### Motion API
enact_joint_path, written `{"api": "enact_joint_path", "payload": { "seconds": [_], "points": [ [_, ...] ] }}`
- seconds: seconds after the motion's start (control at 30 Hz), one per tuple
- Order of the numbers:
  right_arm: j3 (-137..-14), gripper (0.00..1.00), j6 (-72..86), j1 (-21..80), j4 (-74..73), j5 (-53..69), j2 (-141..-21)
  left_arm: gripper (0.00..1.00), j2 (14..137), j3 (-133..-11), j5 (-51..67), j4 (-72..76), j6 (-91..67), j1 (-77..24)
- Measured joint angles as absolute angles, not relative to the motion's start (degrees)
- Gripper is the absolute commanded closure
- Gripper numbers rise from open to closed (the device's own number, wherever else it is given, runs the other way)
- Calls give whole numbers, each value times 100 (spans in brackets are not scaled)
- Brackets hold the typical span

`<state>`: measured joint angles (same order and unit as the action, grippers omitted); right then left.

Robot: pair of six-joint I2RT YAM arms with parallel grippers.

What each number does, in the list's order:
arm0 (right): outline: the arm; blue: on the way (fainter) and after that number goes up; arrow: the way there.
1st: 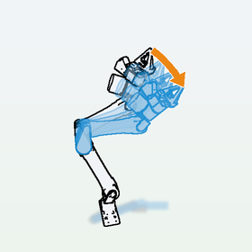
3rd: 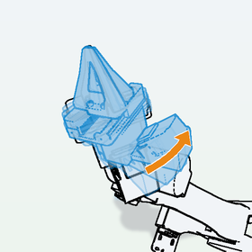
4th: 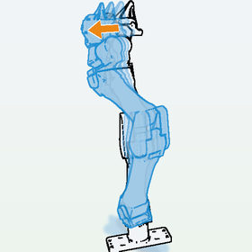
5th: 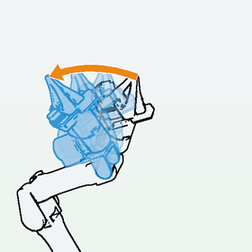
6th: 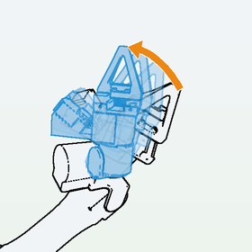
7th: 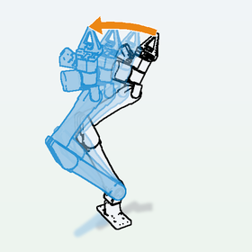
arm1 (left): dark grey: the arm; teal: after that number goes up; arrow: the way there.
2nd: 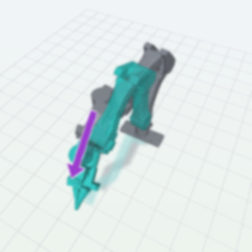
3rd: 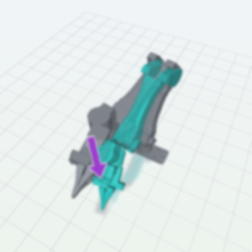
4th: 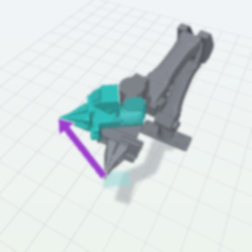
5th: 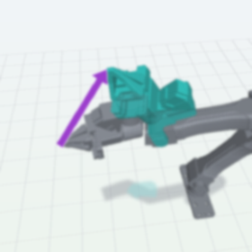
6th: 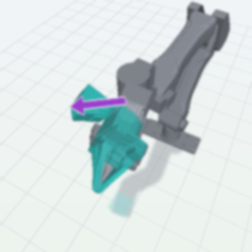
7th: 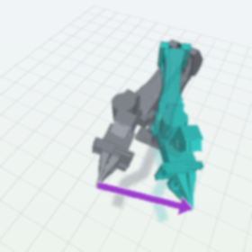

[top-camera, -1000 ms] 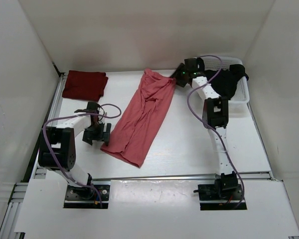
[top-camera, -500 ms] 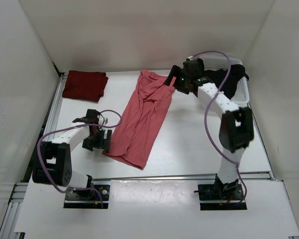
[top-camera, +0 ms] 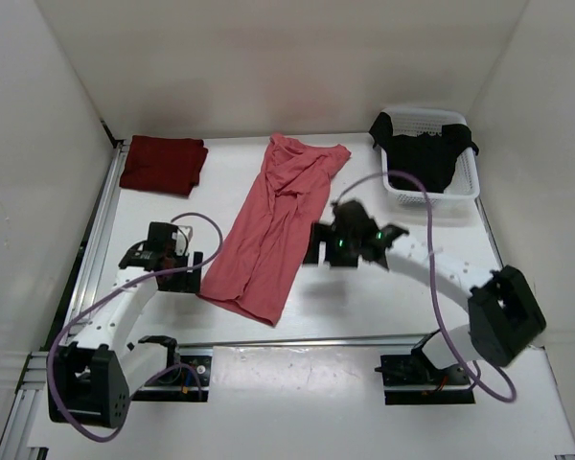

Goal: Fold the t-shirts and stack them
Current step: Rotate the tshirt 85 degrees

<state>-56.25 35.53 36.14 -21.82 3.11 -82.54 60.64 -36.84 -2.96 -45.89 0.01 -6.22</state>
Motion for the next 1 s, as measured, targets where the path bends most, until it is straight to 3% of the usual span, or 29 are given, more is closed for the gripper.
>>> {"api": "enact_joint_path", "payload": {
  "seconds": [0.13,0.23,0.57,0.77,0.9,1.0],
  "points": [
    [-4145,36,4445,4657,-1747,609,-7572,0,5701,-3684,-609,-4720,3,-414],
    [-3610,36,5142,5137,-1400,620,-7590,0,5544,-3691,-679,-4825,3,-220],
    [-3448,35,6888,6250,657,237,-8357,0,5050,-3905,-309,-4956,1,143],
    [-4239,39,7596,6539,941,-10,-9472,0,4825,-3817,-40,-4751,3,143],
    [-4429,55,8009,6650,864,-185,-9701,0,4816,-3793,47,-4609,3,143],
    [-4226,84,8241,6652,801,-266,-9616,2,4810,-3793,73,-4532,1,139]
  ]
}}
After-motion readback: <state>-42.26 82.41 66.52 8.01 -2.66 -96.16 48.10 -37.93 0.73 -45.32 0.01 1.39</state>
